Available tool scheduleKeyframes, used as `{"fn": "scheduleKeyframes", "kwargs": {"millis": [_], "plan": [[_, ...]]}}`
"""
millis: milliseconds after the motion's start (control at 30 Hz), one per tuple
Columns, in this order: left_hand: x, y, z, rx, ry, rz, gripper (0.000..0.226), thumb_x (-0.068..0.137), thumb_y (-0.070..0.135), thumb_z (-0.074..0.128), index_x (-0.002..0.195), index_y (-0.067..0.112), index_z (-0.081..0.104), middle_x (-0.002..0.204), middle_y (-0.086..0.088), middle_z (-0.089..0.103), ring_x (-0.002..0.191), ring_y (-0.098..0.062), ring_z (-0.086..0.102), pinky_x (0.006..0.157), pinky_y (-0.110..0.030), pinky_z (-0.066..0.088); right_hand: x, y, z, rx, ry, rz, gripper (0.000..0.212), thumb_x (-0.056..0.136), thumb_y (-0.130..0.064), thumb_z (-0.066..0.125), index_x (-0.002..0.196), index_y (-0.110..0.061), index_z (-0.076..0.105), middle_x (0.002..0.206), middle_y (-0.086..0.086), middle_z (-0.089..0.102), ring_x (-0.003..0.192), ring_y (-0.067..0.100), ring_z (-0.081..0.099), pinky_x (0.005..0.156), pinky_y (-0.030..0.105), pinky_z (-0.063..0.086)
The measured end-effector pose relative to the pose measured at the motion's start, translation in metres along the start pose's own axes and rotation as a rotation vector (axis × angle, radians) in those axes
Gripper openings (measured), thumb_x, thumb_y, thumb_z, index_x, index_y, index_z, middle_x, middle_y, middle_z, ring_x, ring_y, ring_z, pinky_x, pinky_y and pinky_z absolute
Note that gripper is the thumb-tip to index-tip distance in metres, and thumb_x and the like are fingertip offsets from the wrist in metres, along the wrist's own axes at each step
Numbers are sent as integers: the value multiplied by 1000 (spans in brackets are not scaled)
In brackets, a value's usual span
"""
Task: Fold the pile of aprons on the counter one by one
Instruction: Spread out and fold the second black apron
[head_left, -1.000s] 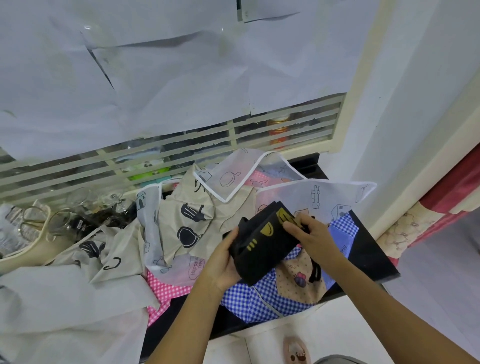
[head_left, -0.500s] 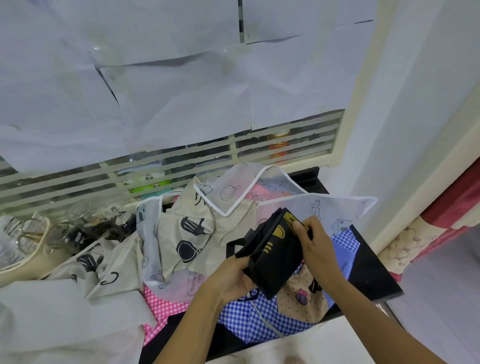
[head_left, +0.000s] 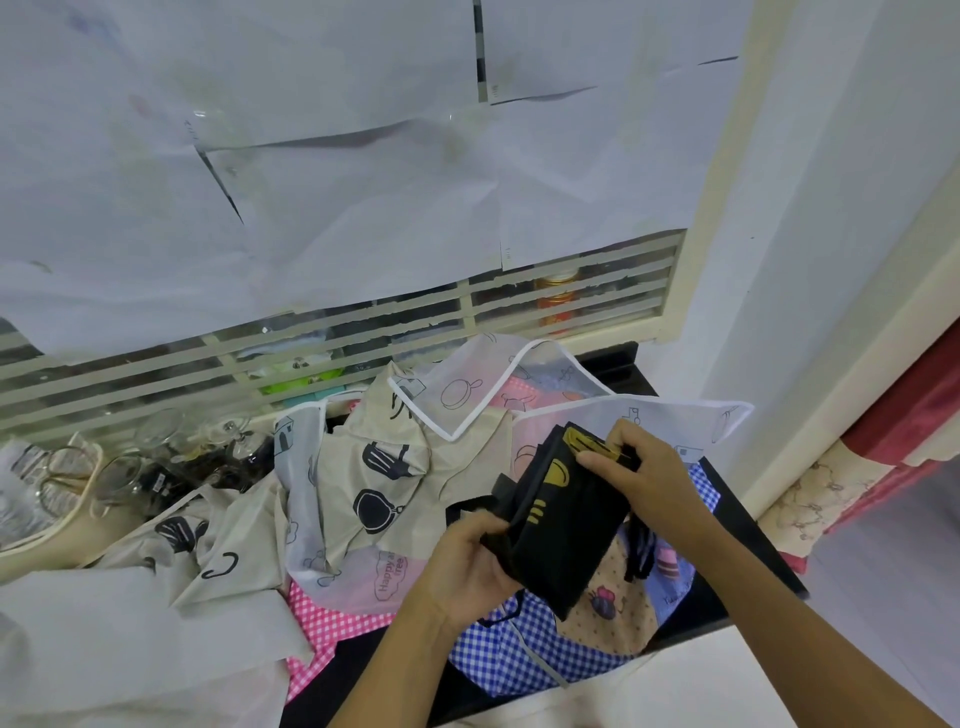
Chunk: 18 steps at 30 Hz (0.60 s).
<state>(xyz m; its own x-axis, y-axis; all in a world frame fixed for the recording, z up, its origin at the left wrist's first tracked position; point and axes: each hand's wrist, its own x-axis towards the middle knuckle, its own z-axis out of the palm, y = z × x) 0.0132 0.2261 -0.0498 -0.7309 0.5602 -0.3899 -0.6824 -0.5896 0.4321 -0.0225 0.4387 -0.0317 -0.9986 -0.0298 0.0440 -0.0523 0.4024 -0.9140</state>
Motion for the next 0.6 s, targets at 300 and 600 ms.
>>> {"fn": "scheduleKeyframes", "kwargs": {"millis": [300, 600], "plan": [[-8, 19, 20, 441, 107, -26, 46, 65, 10, 77, 108, -3, 63, 105, -18, 70, 96, -27, 68, 78, -33, 56, -7, -6, 11, -199, 82, -12, 42, 85, -43, 63, 75, -4, 50, 69, 16, 56, 67, 28, 53, 63, 42, 45], [-7, 21, 19, 191, 308, 113, 36, 72, 4, 64, 108, 3, 56, 116, -22, 65, 99, -31, 66, 75, -37, 56, -14, -17, 1, 716, -80, 540, 67, 94, -63, 22, 108, -12, 63, 62, 8, 60, 44, 12, 45, 40, 21, 37]]}}
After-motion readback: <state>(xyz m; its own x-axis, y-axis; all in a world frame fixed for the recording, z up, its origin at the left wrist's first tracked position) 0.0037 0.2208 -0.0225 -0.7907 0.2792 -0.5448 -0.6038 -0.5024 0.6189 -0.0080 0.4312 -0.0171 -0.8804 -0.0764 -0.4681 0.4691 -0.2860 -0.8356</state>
